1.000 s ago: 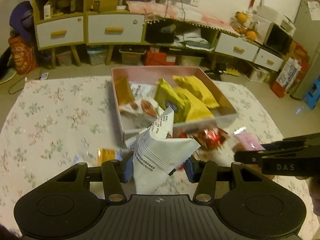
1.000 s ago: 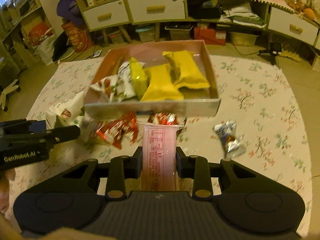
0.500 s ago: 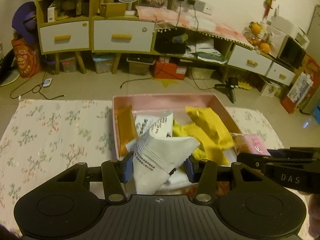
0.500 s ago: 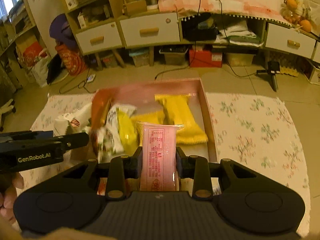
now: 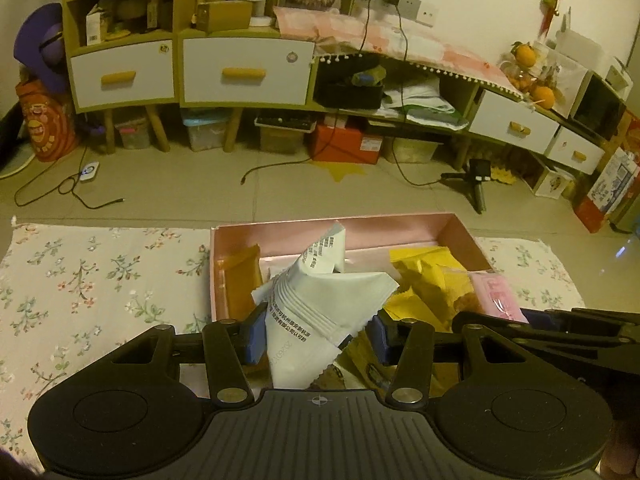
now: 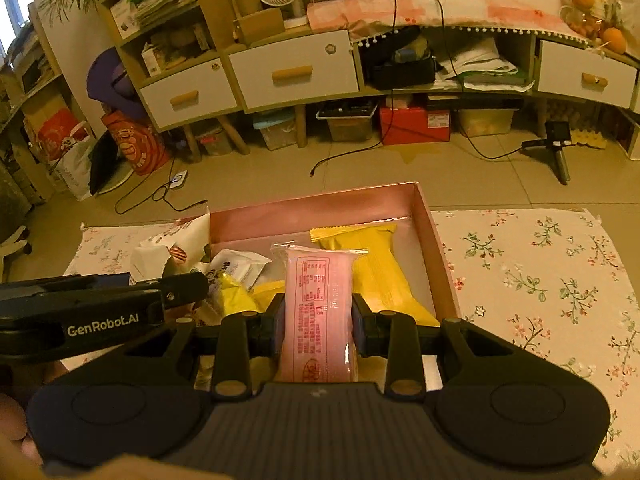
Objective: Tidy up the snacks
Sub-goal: 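Carry both packets into the pink box and open both tools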
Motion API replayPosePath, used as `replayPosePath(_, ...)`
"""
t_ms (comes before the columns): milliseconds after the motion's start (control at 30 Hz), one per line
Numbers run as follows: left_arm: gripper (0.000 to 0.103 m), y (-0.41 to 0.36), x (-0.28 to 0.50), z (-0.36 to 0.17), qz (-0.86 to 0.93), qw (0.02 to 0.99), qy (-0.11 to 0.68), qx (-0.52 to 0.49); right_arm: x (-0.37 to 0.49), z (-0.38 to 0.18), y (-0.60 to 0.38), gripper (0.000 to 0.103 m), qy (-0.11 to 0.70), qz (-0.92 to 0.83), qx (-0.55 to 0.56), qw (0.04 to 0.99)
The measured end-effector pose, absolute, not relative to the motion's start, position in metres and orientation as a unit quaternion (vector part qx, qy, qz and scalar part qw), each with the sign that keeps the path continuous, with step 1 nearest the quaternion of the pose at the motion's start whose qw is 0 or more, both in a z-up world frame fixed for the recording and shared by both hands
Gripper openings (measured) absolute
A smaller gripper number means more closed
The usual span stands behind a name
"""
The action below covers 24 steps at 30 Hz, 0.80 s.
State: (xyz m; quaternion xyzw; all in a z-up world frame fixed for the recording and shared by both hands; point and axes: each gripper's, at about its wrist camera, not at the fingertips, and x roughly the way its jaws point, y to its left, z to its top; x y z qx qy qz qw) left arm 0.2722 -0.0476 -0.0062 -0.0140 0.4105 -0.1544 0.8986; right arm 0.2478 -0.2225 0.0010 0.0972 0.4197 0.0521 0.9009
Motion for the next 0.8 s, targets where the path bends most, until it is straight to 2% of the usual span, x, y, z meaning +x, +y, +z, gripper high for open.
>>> replayPosePath(200, 0.049, -0.052, 0.277, -0.012, -0.156, 0.899, 0.409, 0.000, 0.249, -0.003, -0.225, 0.030, 0.420, 0.045, 0.108, 0.900)
replayPosePath(233, 0.051, -0.053, 0.277, -0.012, -0.164, 0.898, 0.407, 0.003, 0.249, -0.003, -0.225, 0.033, 0.420, 0.046, 0.109, 0.900)
replayPosePath(333, 0.068, -0.055, 0.276, -0.011, -0.171, 0.898, 0.405, 0.015, 0.244, 0.000, -0.226, 0.050, 0.411, 0.043, 0.110, 0.904)
replayPosePath(433, 0.074, -0.054, 0.271, -0.008, -0.167, 0.901, 0.400, 0.023, 0.243, 0.004, -0.228, 0.054, 0.408, 0.039, 0.108, 0.905)
replayPosePath(533, 0.075, -0.052, 0.267, -0.005, -0.167, 0.901, 0.400, 0.026, 0.238, 0.009, -0.230, 0.061, 0.407, 0.035, 0.112, 0.906)
replayPosePath(800, 0.075, -0.043, 0.241, 0.009, -0.168, 0.902, 0.398, 0.028, 0.220, 0.024, -0.231, 0.068, 0.399, 0.026, 0.093, 0.912)
